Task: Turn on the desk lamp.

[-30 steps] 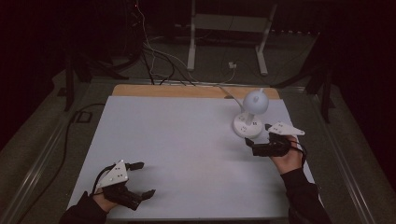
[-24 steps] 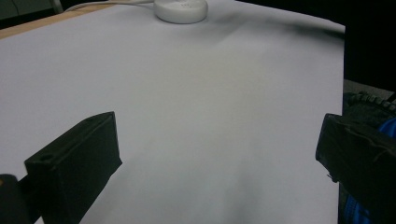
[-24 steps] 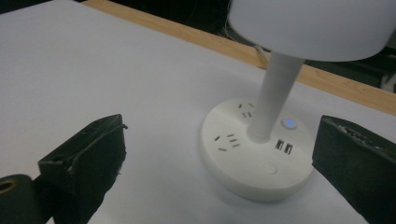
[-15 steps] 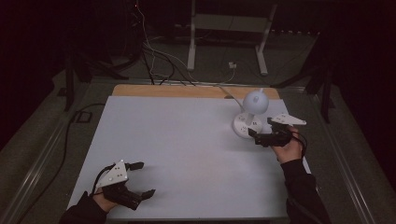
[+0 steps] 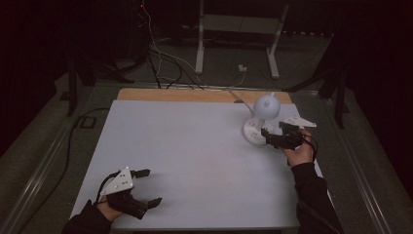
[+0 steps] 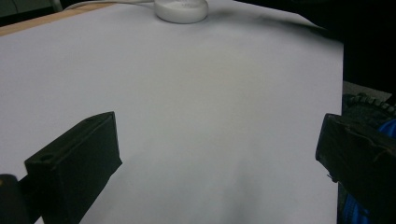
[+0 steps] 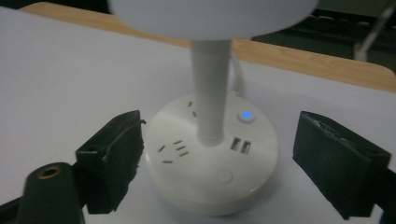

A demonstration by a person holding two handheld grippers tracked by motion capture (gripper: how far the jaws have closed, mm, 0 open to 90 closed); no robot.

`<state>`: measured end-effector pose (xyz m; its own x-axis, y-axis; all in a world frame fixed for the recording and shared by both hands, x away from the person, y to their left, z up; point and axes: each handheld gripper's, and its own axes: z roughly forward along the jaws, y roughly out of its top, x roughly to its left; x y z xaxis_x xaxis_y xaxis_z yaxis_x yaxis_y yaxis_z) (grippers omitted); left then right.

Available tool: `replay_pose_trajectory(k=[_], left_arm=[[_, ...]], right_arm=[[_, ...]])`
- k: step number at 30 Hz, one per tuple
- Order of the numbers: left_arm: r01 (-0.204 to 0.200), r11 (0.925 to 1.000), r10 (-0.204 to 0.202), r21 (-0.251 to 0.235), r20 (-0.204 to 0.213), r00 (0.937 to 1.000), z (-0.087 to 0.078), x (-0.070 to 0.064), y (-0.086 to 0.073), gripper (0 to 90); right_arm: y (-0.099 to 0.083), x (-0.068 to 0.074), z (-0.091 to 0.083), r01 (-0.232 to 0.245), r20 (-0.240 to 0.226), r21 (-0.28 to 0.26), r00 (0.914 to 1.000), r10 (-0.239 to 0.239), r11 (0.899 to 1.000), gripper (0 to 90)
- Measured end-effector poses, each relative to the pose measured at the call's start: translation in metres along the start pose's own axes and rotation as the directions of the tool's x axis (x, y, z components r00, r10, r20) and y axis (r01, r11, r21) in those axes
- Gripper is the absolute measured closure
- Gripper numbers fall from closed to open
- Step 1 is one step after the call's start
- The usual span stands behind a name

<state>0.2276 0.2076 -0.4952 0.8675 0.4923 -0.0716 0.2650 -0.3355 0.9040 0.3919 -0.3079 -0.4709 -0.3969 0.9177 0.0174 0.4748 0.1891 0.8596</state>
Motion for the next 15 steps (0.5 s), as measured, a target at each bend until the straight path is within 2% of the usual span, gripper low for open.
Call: replay_pose_trajectory(k=[1, 4, 8, 12, 15], left_arm=[[0.001, 1.0000, -0.001, 0.000, 0.001, 1.0000, 0.0000, 0.0000, 0.0000, 0.3], [0.000, 1.0000, 0.000, 0.001, 0.001, 1.0000, 0.0001, 0.0000, 0.0000, 0.3], [0.004, 1.0000, -0.004, -0.001, 0.003, 1.0000, -0.0001, 0.0003, 0.0000, 0.3], [0.006, 1.0000, -0.006, -0.005, 0.003, 1.0000, -0.0004, 0.0005, 0.0000, 0.3], [0.004, 1.0000, -0.004, -0.001, 0.004, 1.0000, 0.0000, 0.0003, 0.0000, 0.3]], right_arm=[[-0.0002, 0.0001, 0.0032, -0.016, 0.028, -0.003, 0.9995, 0.016, 1.000, 19.0], [-0.0007, -0.0005, 0.0052, -0.027, 0.039, -0.002, 0.9989, 0.027, 1.000, 24.8], [-0.0005, -0.0003, 0.0063, -0.043, 0.059, 0.012, 0.9973, 0.043, 0.999, 40.4], [0.0004, 0.0000, 0.0042, -0.066, 0.085, 0.003, 0.9942, 0.066, 0.998, 53.2], [0.0010, -0.0003, 0.0035, -0.072, 0.078, 0.016, 0.9945, 0.071, 0.997, 66.6]])
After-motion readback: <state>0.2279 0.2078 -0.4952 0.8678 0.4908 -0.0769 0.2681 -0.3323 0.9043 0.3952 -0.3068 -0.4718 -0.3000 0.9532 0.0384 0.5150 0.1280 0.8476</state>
